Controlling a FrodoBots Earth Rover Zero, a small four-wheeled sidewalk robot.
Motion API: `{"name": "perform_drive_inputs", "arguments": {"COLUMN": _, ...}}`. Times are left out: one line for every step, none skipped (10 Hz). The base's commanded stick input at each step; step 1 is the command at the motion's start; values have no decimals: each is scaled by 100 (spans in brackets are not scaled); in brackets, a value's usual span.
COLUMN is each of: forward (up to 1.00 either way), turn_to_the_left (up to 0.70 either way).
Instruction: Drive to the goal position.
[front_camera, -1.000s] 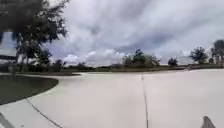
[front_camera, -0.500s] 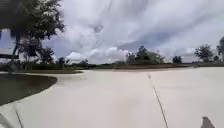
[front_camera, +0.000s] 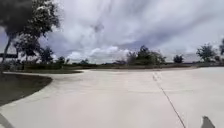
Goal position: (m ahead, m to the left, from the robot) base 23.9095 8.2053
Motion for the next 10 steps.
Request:
{"name": "perform_drive_inputs", "arguments": {"forward": 85, "turn_to_the_left": 0}}
{"name": "perform_drive_inputs", "arguments": {"forward": 85, "turn_to_the_left": 0}}
{"name": "perform_drive_inputs", "arguments": {"forward": 85, "turn_to_the_left": 0}}
{"name": "perform_drive_inputs", "arguments": {"forward": 85, "turn_to_the_left": 0}}
{"name": "perform_drive_inputs", "arguments": {"forward": 85, "turn_to_the_left": 0}}
{"name": "perform_drive_inputs", "arguments": {"forward": 85, "turn_to_the_left": 0}}
{"name": "perform_drive_inputs", "arguments": {"forward": 85, "turn_to_the_left": 0}}
{"name": "perform_drive_inputs", "arguments": {"forward": 85, "turn_to_the_left": 0}}
{"name": "perform_drive_inputs", "arguments": {"forward": 85, "turn_to_the_left": 0}}
{"name": "perform_drive_inputs", "arguments": {"forward": 85, "turn_to_the_left": 0}}
